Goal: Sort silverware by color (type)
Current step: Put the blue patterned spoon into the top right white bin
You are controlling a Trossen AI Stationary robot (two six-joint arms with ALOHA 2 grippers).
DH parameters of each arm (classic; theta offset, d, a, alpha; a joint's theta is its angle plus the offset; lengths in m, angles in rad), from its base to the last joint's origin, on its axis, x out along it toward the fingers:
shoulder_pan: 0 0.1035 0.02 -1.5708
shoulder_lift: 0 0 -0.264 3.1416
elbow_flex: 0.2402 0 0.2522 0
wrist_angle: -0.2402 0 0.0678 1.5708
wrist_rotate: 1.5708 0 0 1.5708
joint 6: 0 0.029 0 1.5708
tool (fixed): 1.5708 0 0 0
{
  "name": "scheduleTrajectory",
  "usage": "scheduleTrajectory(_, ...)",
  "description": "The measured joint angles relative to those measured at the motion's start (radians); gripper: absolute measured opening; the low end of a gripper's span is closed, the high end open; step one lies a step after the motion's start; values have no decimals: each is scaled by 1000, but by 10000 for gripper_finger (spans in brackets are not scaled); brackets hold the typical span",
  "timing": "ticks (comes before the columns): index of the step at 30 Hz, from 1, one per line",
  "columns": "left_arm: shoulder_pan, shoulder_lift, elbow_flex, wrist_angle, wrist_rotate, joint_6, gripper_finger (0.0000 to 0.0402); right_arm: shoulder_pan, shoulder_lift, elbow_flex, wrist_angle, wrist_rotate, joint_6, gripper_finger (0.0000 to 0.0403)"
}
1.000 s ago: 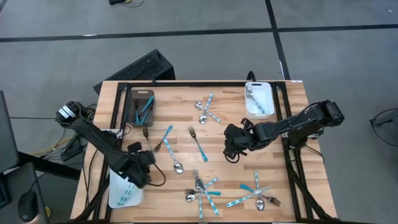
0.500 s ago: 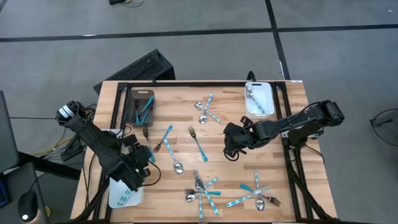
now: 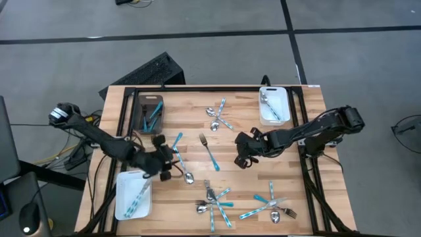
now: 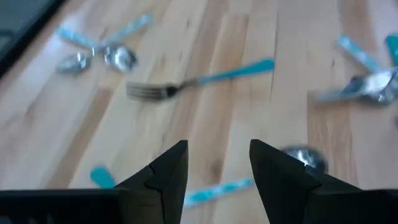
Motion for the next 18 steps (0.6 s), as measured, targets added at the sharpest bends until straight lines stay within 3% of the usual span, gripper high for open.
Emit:
scheduleTrajectory(3,60,-87,-82,129,35,109,160,5,0,-55,105,-53,35,109)
scheduleTrajectory(7,149,-173,-189,348,108,245,160,32,0,-77,156,-8,45,109)
scheduleTrajectory(13,256,-205,-411,874,273,378,160,67,0,-77,160,326,64,109)
scheduleTrajectory(18,333,-217,-524,1049,283,388,160,35,-14,-76,82,408,135,109)
